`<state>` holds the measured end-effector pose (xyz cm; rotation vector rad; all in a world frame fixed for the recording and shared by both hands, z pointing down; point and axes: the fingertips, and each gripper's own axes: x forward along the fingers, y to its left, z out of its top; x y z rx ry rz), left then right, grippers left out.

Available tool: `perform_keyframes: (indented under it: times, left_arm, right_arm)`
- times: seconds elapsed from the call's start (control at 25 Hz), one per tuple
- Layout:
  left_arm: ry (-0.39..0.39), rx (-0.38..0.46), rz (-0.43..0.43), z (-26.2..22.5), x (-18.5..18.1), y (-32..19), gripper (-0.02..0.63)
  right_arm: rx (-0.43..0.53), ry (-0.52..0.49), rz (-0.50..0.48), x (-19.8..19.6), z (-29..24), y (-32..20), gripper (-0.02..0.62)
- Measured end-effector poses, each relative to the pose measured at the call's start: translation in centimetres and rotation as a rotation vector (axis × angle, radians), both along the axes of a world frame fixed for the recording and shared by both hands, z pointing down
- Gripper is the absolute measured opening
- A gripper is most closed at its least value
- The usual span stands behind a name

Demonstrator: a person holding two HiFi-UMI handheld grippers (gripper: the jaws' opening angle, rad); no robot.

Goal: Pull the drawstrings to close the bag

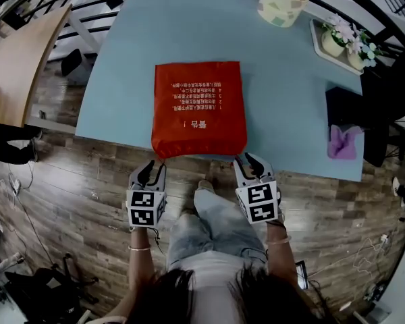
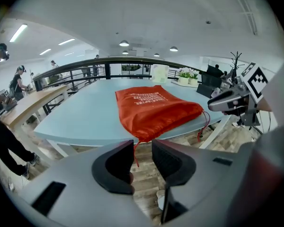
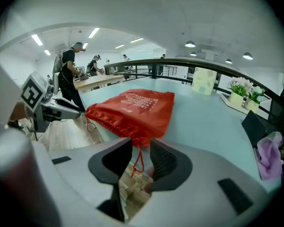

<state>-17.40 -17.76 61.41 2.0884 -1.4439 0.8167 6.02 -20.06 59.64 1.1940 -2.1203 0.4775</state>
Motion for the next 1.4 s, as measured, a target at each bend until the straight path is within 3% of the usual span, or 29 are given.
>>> perform_keyframes:
  times: [0.32, 1.0, 1.16, 1.32, 1.4]
  left_arm:
    - [-0.019, -0.049, -0.003, 2.7, -0.3, -0.3, 0.110]
    - [-0.090, -0.073, 0.007, 5.7, -0.9, -2.9, 0.114]
    - [-0.111, -0.066, 0.006, 5.9, -0.8, -3.0, 0.073]
    - [-0.116, -0.067, 0.002, 5.7, -0.7, -2.9, 0.029]
    - [-0.117, -0.070, 0.002, 5.4, -0.8, -2.7, 0.025]
  right_arm:
    - [-0.070, 0.004, 0.018, -0.2, 2.6, 0.2, 0.117]
    - [-0.137, 0.002, 0.038, -0.7, 5.1, -0.2, 0.117]
    - [-0.133, 0.005, 0.063, -0.4, 5.1, -0.3, 0.117]
    - [-0.112, 0.025, 0.076, 0.0, 5.1, -0.3, 0.043]
    - [-0.107, 0.031, 0.076, 0.0, 5.1, -0.3, 0.035]
